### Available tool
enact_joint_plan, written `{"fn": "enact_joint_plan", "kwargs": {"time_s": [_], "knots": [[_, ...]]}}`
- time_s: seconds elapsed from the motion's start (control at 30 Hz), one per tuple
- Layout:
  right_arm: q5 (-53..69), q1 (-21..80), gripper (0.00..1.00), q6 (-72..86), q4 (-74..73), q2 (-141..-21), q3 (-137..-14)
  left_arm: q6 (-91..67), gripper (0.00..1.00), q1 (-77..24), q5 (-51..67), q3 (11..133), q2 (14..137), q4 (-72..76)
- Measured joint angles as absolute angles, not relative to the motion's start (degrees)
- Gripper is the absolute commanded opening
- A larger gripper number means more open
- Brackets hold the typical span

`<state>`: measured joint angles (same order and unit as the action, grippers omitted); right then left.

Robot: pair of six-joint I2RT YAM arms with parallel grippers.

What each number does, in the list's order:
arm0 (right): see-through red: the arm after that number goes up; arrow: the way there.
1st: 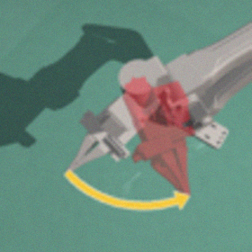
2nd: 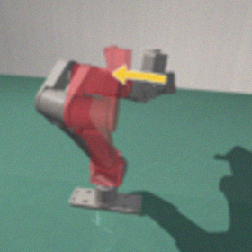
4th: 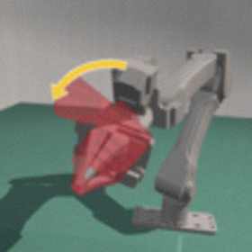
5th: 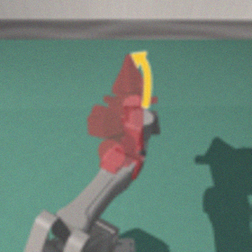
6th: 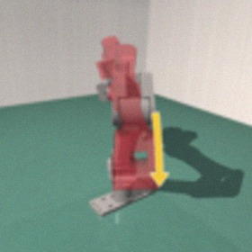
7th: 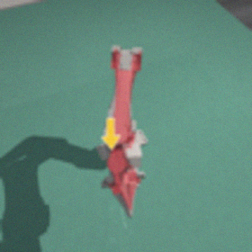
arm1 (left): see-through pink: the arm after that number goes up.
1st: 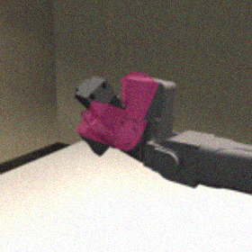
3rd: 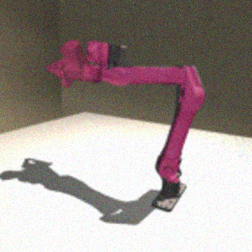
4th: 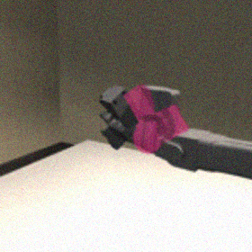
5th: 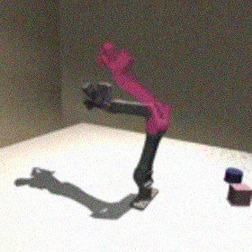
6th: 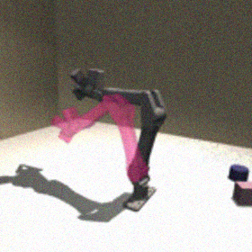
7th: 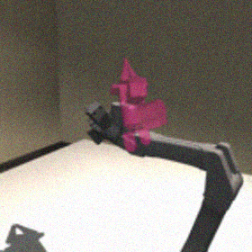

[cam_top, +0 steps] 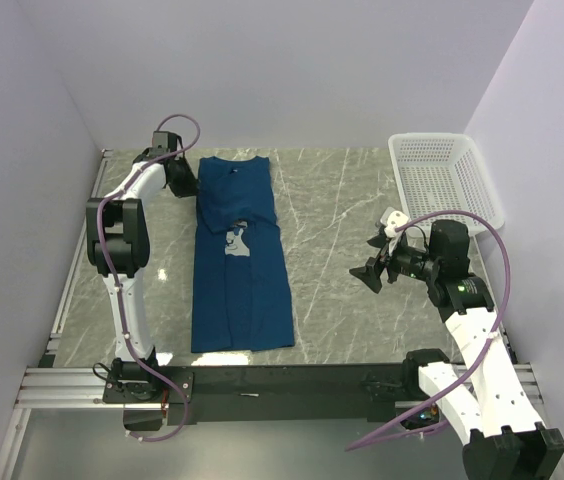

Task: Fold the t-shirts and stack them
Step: Fold the tshirt

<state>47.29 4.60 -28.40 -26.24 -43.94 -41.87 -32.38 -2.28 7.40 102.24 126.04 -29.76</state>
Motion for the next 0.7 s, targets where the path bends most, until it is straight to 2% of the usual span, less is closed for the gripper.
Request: {"fn": "enact_joint_plan", "kwargs": {"time_s": [0.2, 0.27, 0.3, 0.4, 0.47, 0.53, 0.7], "knots": [[47.48, 4.56, 0.90, -28.42, -26.24, -43.94, -41.87, -31.22, 0.02, -2.98, 9.58, 102.26, 126.04, -28.84], [47.51, 4.56, 0.90, -28.45, -26.24, -43.94, -41.87, -30.63, 0.09, -3.92, 10.44, 102.87, 126.19, -29.08], [47.51, 4.56, 0.90, -28.47, -26.24, -43.94, -41.87, -30.44, 0.19, -4.49, 10.83, 103.59, 126.37, -29.39], [47.51, 4.56, 0.91, -28.64, -26.28, -43.97, -41.87, -29.15, 0.33, -6.98, 12.36, 107.22, 127.55, -30.74], [47.77, 4.51, 0.93, -29.12, -26.48, -44.01, -41.87, -28.47, 0.37, -8.51, 13.06, 108.53, 127.98, -30.81], [48.90, 4.45, 0.96, -30.55, -27.11, -44.29, -41.87, -27.59, 0.46, -9.76, 13.52, 108.62, 127.98, -31.16], [52.49, 9.13, 0.96, -39.57, -32.05, -47.70, -41.87, -24.77, 0.49, -10.63, 12.56, 105.06, 124.55, -31.64]]}}
